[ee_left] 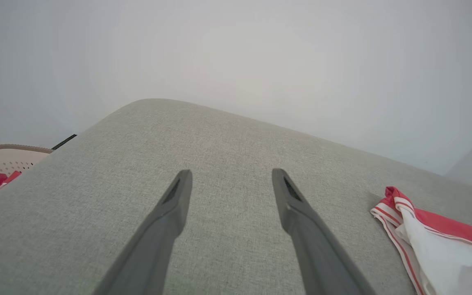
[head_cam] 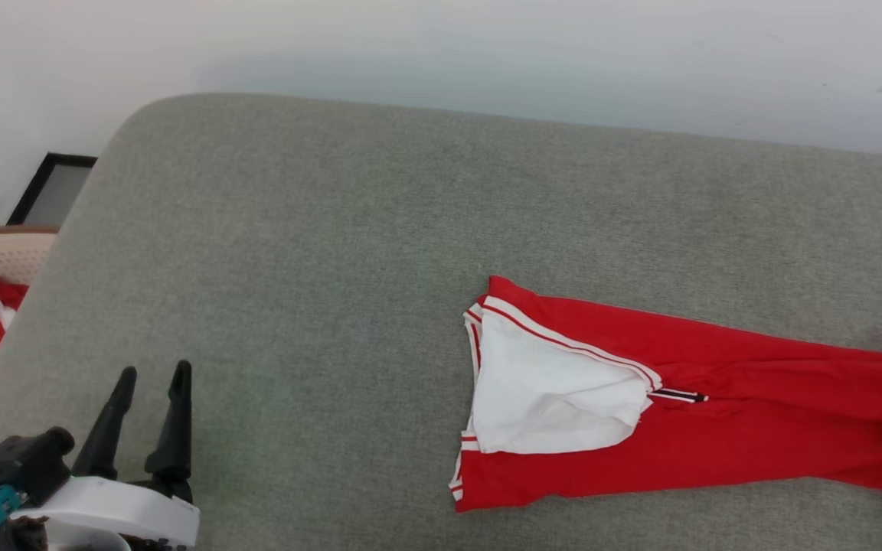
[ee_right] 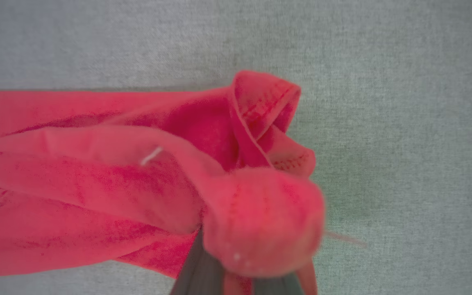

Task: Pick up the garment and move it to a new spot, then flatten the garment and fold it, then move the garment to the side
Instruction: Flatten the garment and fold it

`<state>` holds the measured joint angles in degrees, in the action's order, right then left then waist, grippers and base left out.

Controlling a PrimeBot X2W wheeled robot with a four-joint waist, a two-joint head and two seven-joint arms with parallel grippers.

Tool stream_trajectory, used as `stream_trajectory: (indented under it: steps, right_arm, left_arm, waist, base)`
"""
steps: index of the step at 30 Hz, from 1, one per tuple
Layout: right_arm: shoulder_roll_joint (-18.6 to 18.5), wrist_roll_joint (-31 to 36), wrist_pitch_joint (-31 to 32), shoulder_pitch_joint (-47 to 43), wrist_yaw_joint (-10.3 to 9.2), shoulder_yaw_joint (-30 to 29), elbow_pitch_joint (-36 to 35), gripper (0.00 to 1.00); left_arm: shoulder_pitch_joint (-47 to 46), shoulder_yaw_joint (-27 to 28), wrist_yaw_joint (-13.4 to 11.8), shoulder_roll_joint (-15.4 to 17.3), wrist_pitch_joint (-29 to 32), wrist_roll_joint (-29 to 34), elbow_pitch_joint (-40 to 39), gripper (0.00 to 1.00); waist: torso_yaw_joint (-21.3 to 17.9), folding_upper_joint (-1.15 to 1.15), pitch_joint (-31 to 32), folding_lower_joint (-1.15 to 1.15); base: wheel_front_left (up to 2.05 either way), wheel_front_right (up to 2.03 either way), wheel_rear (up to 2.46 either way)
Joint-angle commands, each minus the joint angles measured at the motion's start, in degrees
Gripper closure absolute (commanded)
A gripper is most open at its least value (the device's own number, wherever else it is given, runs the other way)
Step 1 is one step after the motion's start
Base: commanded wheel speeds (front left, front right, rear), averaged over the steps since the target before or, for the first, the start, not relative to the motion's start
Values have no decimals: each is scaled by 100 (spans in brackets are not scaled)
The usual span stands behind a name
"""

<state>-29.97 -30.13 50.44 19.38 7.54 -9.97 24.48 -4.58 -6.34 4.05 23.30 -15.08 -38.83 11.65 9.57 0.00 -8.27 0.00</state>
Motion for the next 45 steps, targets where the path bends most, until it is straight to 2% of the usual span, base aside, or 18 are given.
stream_trajectory:
  steps: [1, 9, 13, 16, 20, 26, 32, 33, 34, 35, 36, 39, 45]
  right_arm:
    - [50, -139, 35, 39, -11, 33, -132, 100]
    - [328, -877, 430, -282, -9, 659, -1620, 100]
    - [672, -1047, 564, -334, -9, 1067, -2188, 100]
    - [916, -1021, 576, -184, -9, 1443, -2359, 100]
    - [1288, -1004, 445, 67, -10, 1925, -2223, 100]
    - [1753, -904, 33, 526, -10, 2612, -1555, 100]
    - [1915, -752, -416, 889, -10, 3076, -667, 100]
    - [1906, -729, -514, 944, -10, 3139, -554, 95]
    - [1897, -716, -623, 1002, -9, 3206, -461, 66]
    - [1886, -723, -711, 1041, -9, 3270, -369, 10]
    - [1875, -752, -801, 1079, -10, 3307, -299, 0]
    - [1804, -860, -916, 1177, -10, 3488, -231, 0]
    - [1467, -1151, -1123, 1151, -9, 3576, -565, 0]
  left_arm:
    - [48, 56, 36, -27, -6, 43, 15, 0]
    - [163, 239, 133, -170, -6, 174, 4, 0]
    - [140, 214, 166, -215, -6, 221, 14, 0]
    - [86, 149, 202, -235, -6, 239, 51, 0]
    - [-28, 13, 241, -270, -5, 260, 115, 0]
    - [-269, -234, 288, -315, 13, 259, 272, 0]
    - [-494, -453, 308, -379, 0, 216, 475, 0]
    - [-521, -476, 314, -382, -1, 205, 505, 0]
    - [-546, -491, 319, -386, -3, 190, 532, 0]
    - [-558, -504, 324, -385, -5, 188, 557, 0]
    - [-563, -508, 328, -378, -5, 182, 578, 0]
    - [-515, -459, 335, -349, -6, 134, 628, 0]
    - [-387, -303, 345, -302, -11, 119, 585, 0]
  waist:
    - [-51, 0, 34, 0]
    - [-169, 0, 172, 0]
    - [-104, 0, 221, 0]
    - [-7, 0, 246, 0]
    - [189, 0, 262, 0]
    - [513, 0, 258, 0]
    - [779, 0, 227, 0]
    - [805, 0, 225, 0]
    - [820, 0, 225, 0]
    - [828, 0, 227, 0]
    - [829, 0, 230, 0]
    - [777, 0, 253, 0]
    - [530, 0, 318, 0]
  base:
    - [0, 0, 0]
    - [0, 0, 0]
    - [0, 0, 0]
    - [0, 0, 0]
    - [0, 0, 0]
    - [0, 0, 0]
    - [0, 0, 0]
    - [0, 0, 0]
    - [0, 0, 0]
    - [0, 0, 0]
    - [0, 0, 0]
    - [0, 0, 0]
    - [0, 0, 0]
